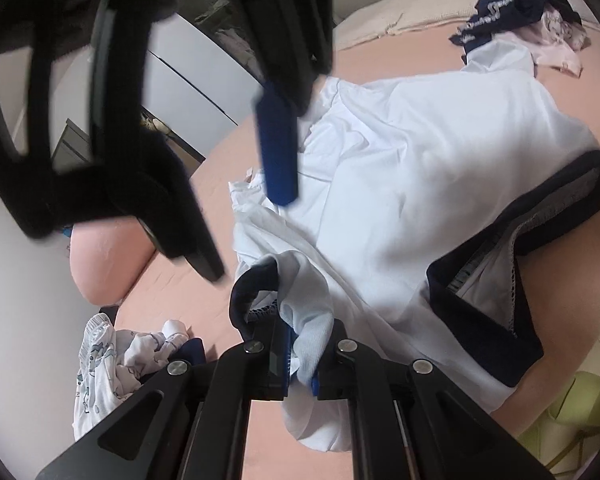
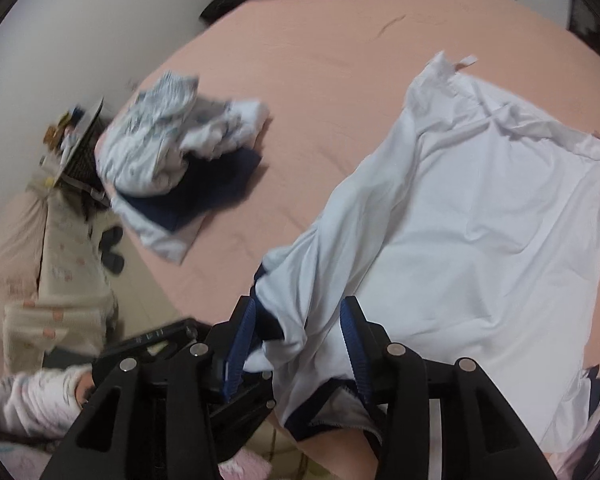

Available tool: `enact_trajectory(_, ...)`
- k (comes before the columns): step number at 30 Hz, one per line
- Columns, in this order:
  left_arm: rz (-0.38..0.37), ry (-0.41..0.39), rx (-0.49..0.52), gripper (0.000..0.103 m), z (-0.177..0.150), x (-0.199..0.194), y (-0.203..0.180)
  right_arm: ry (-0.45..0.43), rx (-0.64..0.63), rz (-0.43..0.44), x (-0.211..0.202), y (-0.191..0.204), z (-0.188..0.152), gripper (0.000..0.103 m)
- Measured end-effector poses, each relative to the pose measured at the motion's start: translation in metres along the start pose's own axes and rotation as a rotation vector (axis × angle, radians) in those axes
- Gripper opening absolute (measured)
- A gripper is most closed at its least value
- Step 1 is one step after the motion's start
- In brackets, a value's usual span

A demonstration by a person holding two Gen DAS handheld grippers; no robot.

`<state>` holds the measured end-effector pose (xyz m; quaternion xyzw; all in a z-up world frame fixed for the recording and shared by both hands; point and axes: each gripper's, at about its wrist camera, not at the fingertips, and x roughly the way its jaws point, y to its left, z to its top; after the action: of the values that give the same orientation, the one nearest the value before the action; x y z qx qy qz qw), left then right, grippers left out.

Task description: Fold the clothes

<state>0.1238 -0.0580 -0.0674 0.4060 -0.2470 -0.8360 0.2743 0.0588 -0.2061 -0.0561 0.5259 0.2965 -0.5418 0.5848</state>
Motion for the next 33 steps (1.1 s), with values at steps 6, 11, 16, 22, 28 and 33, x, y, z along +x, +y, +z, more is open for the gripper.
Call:
enact_trajectory(6,0.02,-0.001,0.041,0.007,-0.006,-0.003,-0.011,0.058,-0.057,-0.078,0.025,0.003,-0.002,0.045)
enact_trajectory(11,0.028,0.0,0.052,0.007,-0.008,-0.003,-0.014,0.073,-0.1,-0.081,0.024,0.006,-0.004,0.045)
enact_trajectory(16,0.061,-0.004,0.103,0.007,-0.009,-0.005,-0.024,0.116,-0.198,-0.088,0.023,0.018,-0.006,0.047)
enact_trajectory(22,0.107,-0.009,0.183,0.008,-0.016,-0.006,-0.038,0.15,-0.178,-0.11,0.031,0.021,0.0,0.053)
enact_trajectory(28,0.082,-0.022,0.148,0.008,-0.014,-0.011,-0.032,0.123,-0.177,-0.148,0.033,0.017,-0.001,0.052)
enact_trajectory(33,0.076,-0.023,0.155,0.008,-0.016,-0.016,-0.031,0.087,-0.109,-0.124,0.032,0.006,-0.001,0.02)
